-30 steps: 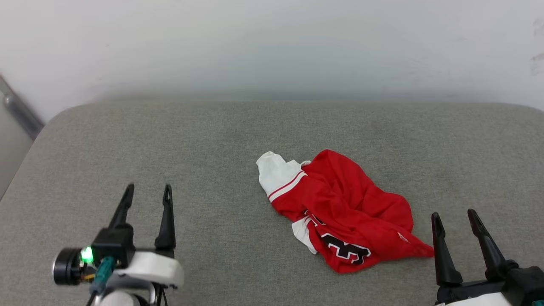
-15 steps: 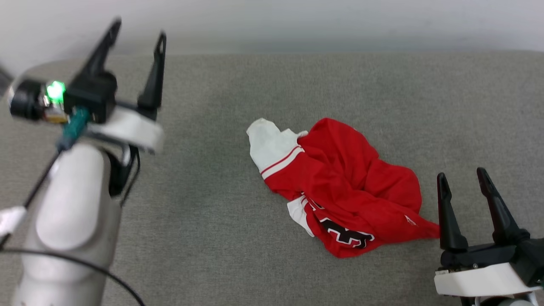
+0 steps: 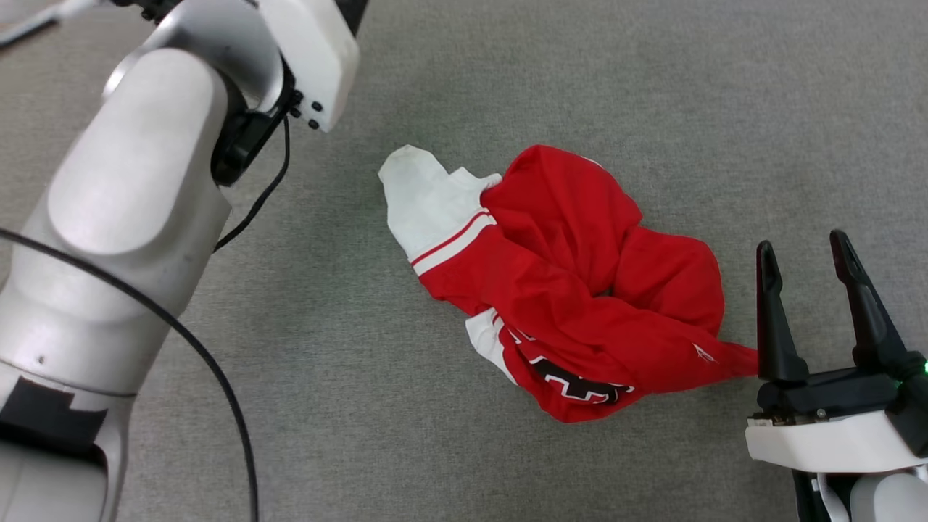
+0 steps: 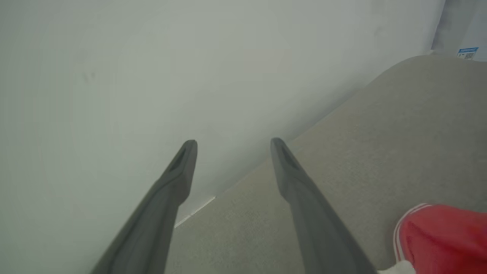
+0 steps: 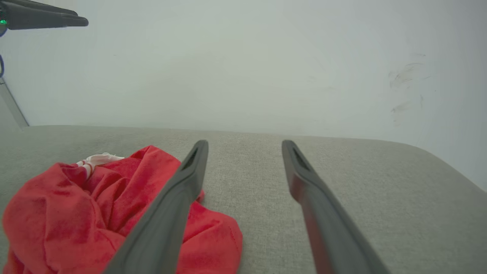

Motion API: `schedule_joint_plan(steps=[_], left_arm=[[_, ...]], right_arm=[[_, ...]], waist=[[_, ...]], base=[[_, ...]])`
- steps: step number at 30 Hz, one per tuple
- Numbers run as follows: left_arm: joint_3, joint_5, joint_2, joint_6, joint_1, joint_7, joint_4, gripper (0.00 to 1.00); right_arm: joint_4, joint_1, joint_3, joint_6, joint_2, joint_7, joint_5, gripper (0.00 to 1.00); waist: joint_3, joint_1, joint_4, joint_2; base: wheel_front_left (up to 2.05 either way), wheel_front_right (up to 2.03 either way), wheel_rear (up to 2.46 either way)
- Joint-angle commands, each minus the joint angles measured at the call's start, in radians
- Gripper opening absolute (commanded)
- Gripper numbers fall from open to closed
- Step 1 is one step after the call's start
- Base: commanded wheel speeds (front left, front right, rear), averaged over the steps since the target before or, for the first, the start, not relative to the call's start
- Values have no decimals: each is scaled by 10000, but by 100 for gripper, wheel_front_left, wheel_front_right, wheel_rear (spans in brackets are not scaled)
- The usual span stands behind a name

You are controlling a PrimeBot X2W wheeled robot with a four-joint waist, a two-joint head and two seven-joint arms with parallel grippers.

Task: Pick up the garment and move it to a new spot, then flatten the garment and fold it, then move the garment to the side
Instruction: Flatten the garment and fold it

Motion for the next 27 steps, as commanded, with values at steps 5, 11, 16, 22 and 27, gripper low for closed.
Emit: schedule_joint_plan(steps=[5, 11, 16, 22, 27], left_arm=[[-1725, -1847, 608, 1, -970, 2003, 195, 100], [-3455, -4320, 1370, 0, -1818, 4552, -81, 100], [-4454, -5571, 1826, -1, -2371, 6001, -296, 100], [-5843, -6089, 2202, -1, -2668, 6882, -357, 100], [-6710, -6269, 2427, -1, -2426, 7302, -361, 100]], right_arm=[[-215, -333, 3, -3, 14, -20, -12, 100], [-393, -516, 23, -3, 12, -20, 26, 100], [-488, -769, 98, -3, 12, -20, 76, 100], [-520, -971, 180, -3, 12, -20, 150, 100], [-524, -1081, 150, -3, 14, -20, 267, 100]], waist=[[475, -2, -330, -1], [914, -2, -555, -1], [1341, -2, -750, -1], [1750, -2, -1017, -1], [1941, -2, -1216, -1]], base=[[0, 0, 0], [0, 0, 0], [0, 0, 0], [0, 0, 0], [0, 0, 0]])
